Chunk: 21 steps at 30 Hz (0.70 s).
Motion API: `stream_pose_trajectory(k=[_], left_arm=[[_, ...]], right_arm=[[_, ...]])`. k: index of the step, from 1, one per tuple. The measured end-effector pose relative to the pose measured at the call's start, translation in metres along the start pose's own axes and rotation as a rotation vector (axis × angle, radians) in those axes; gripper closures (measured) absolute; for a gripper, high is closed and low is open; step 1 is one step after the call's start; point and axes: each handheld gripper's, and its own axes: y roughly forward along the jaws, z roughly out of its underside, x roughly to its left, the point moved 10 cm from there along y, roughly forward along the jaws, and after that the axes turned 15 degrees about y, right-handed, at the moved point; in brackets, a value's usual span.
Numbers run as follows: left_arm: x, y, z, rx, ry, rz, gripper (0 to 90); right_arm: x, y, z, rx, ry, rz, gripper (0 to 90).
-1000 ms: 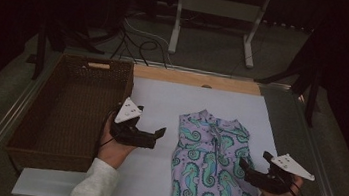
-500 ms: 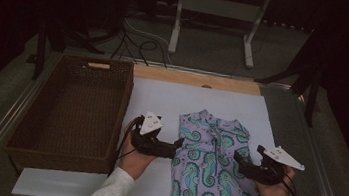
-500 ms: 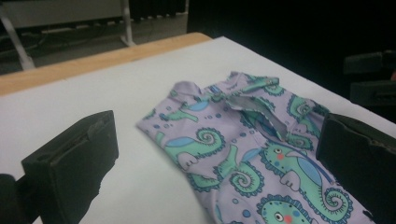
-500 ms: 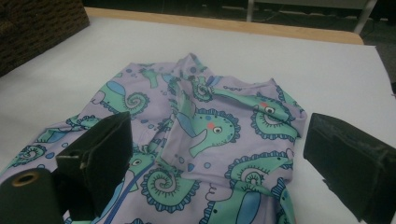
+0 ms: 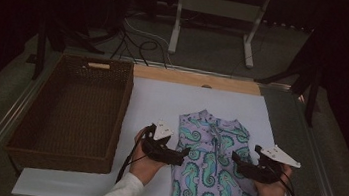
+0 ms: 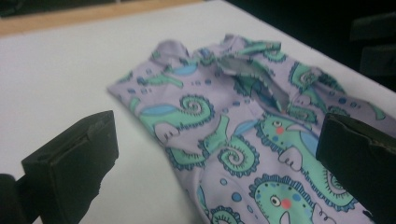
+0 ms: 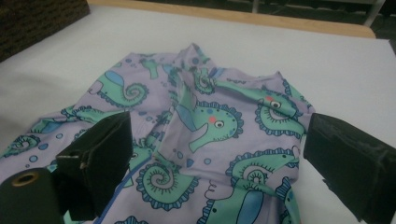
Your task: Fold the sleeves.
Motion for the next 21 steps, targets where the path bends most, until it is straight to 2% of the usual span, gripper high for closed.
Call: stream_pose_trajectory(k=[1, 3, 4, 5, 6, 7, 8, 9, 10, 11, 15, 17, 18, 20, 21], left_arm=[[-0.003, 0.009, 0.009, 0.032, -0.003, 0.007, 0.0], [-0.005, 0.015, 0.015, 0.056, -0.008, 0.008, 0.0], [-0.005, 0.015, 0.015, 0.056, -0.008, 0.008, 0.0], [-0.007, 0.020, 0.022, 0.085, -0.003, 0.009, 0.0], [-0.007, 0.020, 0.022, 0.085, -0.003, 0.009, 0.0], [-0.009, 0.025, 0.028, 0.116, -0.001, 0.009, 0.0], [-0.009, 0.025, 0.028, 0.116, -0.001, 0.009, 0.0], [-0.011, 0.028, 0.035, 0.152, -0.004, 0.012, 0.1], [-0.011, 0.028, 0.035, 0.152, -0.004, 0.012, 0.1], [-0.013, 0.031, 0.040, 0.182, -0.006, 0.017, 0.9], [-0.015, 0.033, 0.046, 0.212, -0.008, 0.017, 7.2], [-0.015, 0.033, 0.046, 0.212, -0.008, 0.017, 9.9], [-0.016, 0.033, 0.048, 0.219, -0.005, 0.006, 14.1], [-0.017, 0.034, 0.050, 0.230, -0.004, -0.003, 16.0], [-0.017, 0.035, 0.053, 0.252, 0.005, -0.021, 17.7]], right_arm=[[-0.002, 0.001, 0.001, 0.004, -0.005, -0.002, 8.3], [-0.004, 0.002, 0.002, 0.009, -0.003, 0.000, 8.3], [-0.005, 0.002, 0.003, 0.010, -0.003, 0.000, 8.3], [-0.006, 0.002, 0.003, 0.011, 0.001, -0.001, 8.3], [-0.006, 0.002, 0.003, 0.011, 0.001, -0.001, 8.3], [-0.009, 0.002, 0.003, 0.013, 0.000, 0.005, 8.3], [-0.009, 0.002, 0.003, 0.013, 0.000, 0.005, 8.3], [-0.010, 0.002, 0.003, 0.010, 0.003, 0.004, 8.3], [-0.010, 0.002, 0.003, 0.010, 0.003, 0.004, 8.3], [-0.012, 0.001, 0.003, 0.012, 0.004, 0.009, 8.3], [-0.014, 0.000, 0.003, 0.010, 0.004, 0.008, 8.3], [-0.015, -0.001, 0.003, 0.010, -0.001, 0.010, 8.3], [-0.017, -0.001, 0.003, 0.010, 0.004, 0.013, 8.3], [-0.019, -0.002, 0.003, 0.010, 0.002, 0.014, 8.3], [-0.019, -0.002, 0.003, 0.009, 0.003, 0.016, 8.3]])
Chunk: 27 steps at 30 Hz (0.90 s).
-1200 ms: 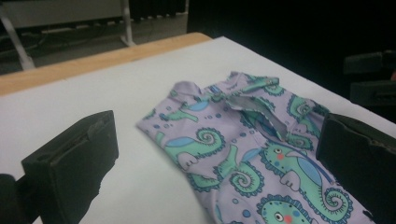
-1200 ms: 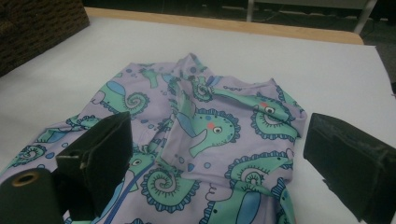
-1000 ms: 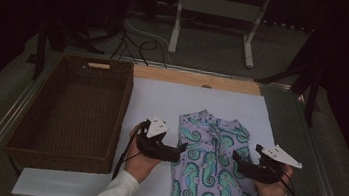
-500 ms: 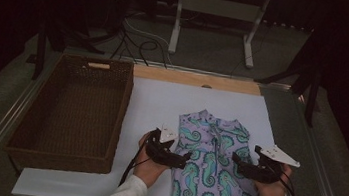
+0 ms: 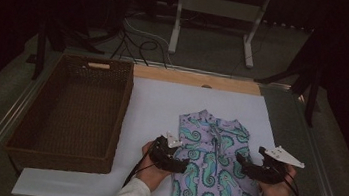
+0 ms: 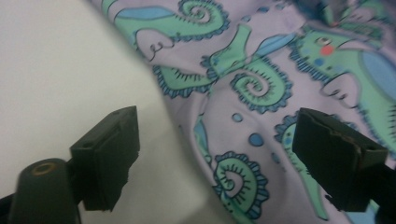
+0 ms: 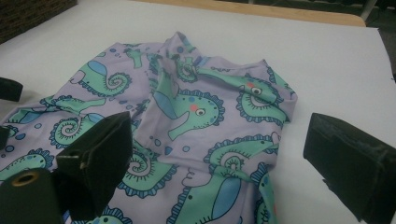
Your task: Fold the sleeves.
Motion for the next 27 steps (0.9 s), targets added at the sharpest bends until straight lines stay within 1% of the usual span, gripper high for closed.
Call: stream_pose_trajectory(k=[2, 3, 5, 6, 7, 9, 10, 13, 16, 19, 21, 22, 23, 24, 26, 27], left_arm=[[0.000, 0.002, 0.003, 0.022, 0.005, -0.026, 20.1], [-0.001, 0.003, 0.004, 0.025, 0.002, -0.029, 22.1], [-0.002, 0.003, 0.005, 0.040, 0.027, -0.060, 25.2], [-0.004, 0.002, 0.005, 0.036, 0.020, -0.054, 27.2], [-0.005, 0.001, 0.005, 0.033, 0.022, -0.047, 30.5], [-0.008, 0.000, 0.006, 0.036, 0.027, -0.053, 36.0], [-0.010, -0.001, 0.006, 0.032, 0.023, -0.050, 38.9], [-0.013, -0.004, 0.007, 0.035, 0.029, -0.043, 48.5], [-0.019, -0.008, 0.009, 0.047, 0.000, -0.031, 56.8], [-0.021, -0.009, 0.009, 0.050, -0.007, -0.025, 67.0], [-0.021, -0.011, 0.010, 0.053, -0.006, -0.024, 67.0], [-0.021, -0.011, 0.011, 0.048, -0.008, -0.012, 83.2], [-0.021, -0.011, 0.011, 0.048, -0.008, -0.012, 86.2], [-0.021, -0.011, 0.011, 0.047, 0.004, -0.016, 87.1], [-0.021, -0.011, 0.011, 0.047, 0.007, -0.019, 87.8], [-0.021, -0.012, 0.011, 0.049, 0.015, -0.021, 87.9]], right_arm=[[0.000, 0.000, 0.000, -0.003, 0.003, 0.000, 8.3], [0.000, -0.001, 0.000, -0.004, 0.004, -0.002, 8.3], [0.001, -0.001, 0.000, -0.001, 0.002, -0.004, 8.3], [0.000, -0.001, 0.000, 0.000, 0.001, -0.003, 8.3], [0.000, -0.001, 0.001, 0.001, 0.000, -0.003, 8.3], [-0.001, -0.002, 0.001, 0.003, 0.001, 0.000, 8.3], [-0.001, -0.003, 0.001, 0.004, -0.001, 0.001, 8.3], [-0.002, -0.005, 0.001, 0.004, -0.005, -0.001, 8.3], [-0.003, -0.008, 0.002, 0.005, -0.007, -0.002, 8.3], [-0.003, -0.010, 0.001, 0.003, -0.006, -0.004, 8.3], [-0.003, -0.011, 0.001, 0.002, -0.005, -0.004, 8.3], [-0.002, -0.013, 0.002, 0.002, -0.007, -0.007, 8.3], [-0.002, -0.014, 0.002, 0.004, -0.009, -0.008, 8.3], [-0.003, -0.015, 0.003, 0.004, -0.008, -0.005, 8.3], [-0.003, -0.016, 0.003, 0.005, -0.012, -0.003, 8.3], [-0.004, -0.018, 0.005, 0.006, -0.011, -0.002, 8.3]])
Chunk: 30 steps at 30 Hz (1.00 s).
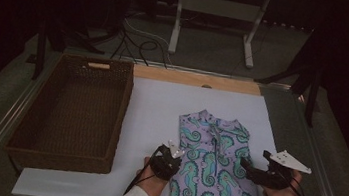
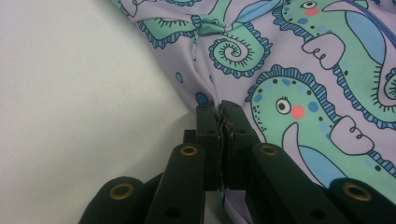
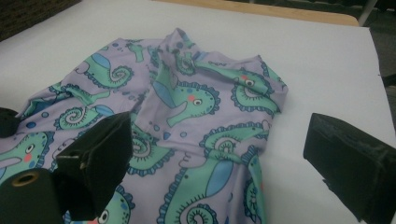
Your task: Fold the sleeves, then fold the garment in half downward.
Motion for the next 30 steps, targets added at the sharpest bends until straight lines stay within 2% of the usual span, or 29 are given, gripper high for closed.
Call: stream_pose_trajectory(k=[11, 15, 23, 28, 30], left_arm=[[0.007, -0.002, 0.003, 0.010, -0.012, 0.003, 88.0], [0.009, -0.003, 0.004, 0.012, -0.018, 0.009, 88.0], [0.011, -0.004, 0.005, 0.014, -0.018, 0.013, 87.9], [0.012, -0.004, 0.006, 0.011, -0.020, 0.017, 87.9], [0.013, -0.005, 0.007, 0.011, -0.023, 0.016, 87.9]], right_arm=[[-0.010, -0.009, 0.006, 0.004, 0.019, 0.008, 8.3], [-0.011, -0.012, 0.009, 0.019, 0.041, 0.003, 8.3], [-0.014, -0.014, 0.015, 0.029, 0.047, 0.004, 8.3], [-0.013, -0.010, 0.024, 0.076, 0.044, 0.005, 8.3], [-0.015, -0.008, 0.026, 0.087, 0.041, 0.019, 8.6]])
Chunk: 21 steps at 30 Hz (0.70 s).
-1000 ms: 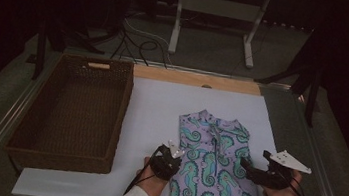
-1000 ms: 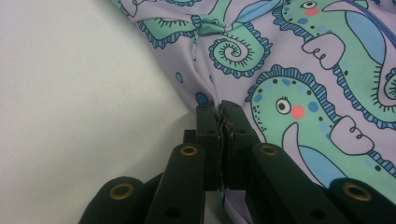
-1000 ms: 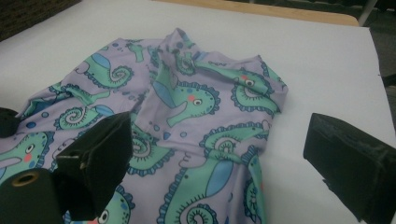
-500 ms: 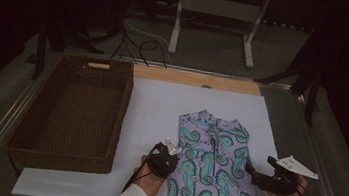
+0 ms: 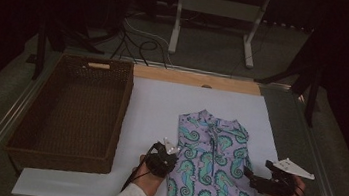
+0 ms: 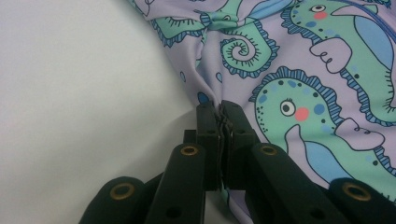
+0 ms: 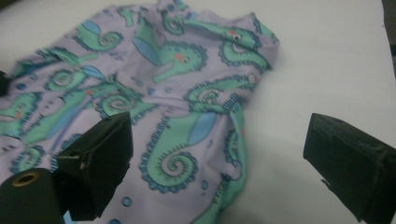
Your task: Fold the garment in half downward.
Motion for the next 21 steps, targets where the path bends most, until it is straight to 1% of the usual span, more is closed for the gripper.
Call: stream_pose_trajectory(k=[1, 5, 6, 8, 10, 11, 12, 13, 16, 17, 18, 19, 20, 21], left_arm=[[0.001, 0.000, 0.000, -0.001, -0.001, -0.001, 87.9], [0.002, -0.001, 0.002, 0.003, -0.006, -0.001, 87.9], [0.003, -0.001, 0.002, 0.002, -0.007, -0.001, 87.9], [0.003, -0.001, 0.002, 0.001, -0.006, -0.002, 87.9], [0.004, -0.001, 0.002, 0.001, -0.005, -0.005, 87.9], [0.004, -0.001, 0.002, 0.001, -0.004, -0.005, 87.9], [0.005, -0.001, 0.002, 0.003, -0.003, -0.005, 87.9], [0.005, -0.001, 0.002, 0.002, -0.007, -0.006, 87.9], [0.006, -0.002, 0.002, 0.002, -0.007, -0.010, 87.9], [0.006, -0.002, 0.002, 0.002, -0.007, -0.010, 87.8], [0.006, -0.002, 0.003, 0.002, -0.009, -0.010, 87.8], [0.006, -0.002, 0.003, 0.002, -0.010, -0.008, 87.8], [0.007, -0.002, 0.003, 0.000, -0.014, -0.007, 87.8], [0.007, -0.002, 0.003, 0.001, -0.014, -0.005, 87.8]], right_arm=[[-0.002, 0.001, 0.001, 0.007, -0.003, 0.015, 8.7], [-0.008, 0.004, 0.005, 0.034, 0.007, 0.037, 13.1], [-0.009, 0.006, 0.007, 0.044, 0.015, 0.036, 13.6], [-0.012, 0.008, 0.010, 0.068, 0.016, 0.049, 16.2], [-0.014, 0.010, 0.014, 0.087, 0.037, 0.061, 23.6], [-0.015, 0.011, 0.016, 0.101, 0.032, 0.063, 27.1], [-0.015, 0.012, 0.018, 0.116, 0.037, 0.064, 31.9], [-0.014, 0.013, 0.021, 0.132, 0.036, 0.060, 37.0], [-0.011, 0.017, 0.029, 0.185, 0.022, 0.050, 46.9], [-0.011, 0.017, 0.029, 0.185, 0.022, 0.050, 46.9], [-0.010, 0.018, 0.031, 0.201, 0.023, 0.049, 50.3], [-0.007, 0.019, 0.034, 0.228, 0.021, 0.046, 54.2], [-0.007, 0.019, 0.035, 0.227, 0.016, 0.055, 58.1], [-0.007, 0.019, 0.034, 0.232, 0.011, 0.059, 64.2]])
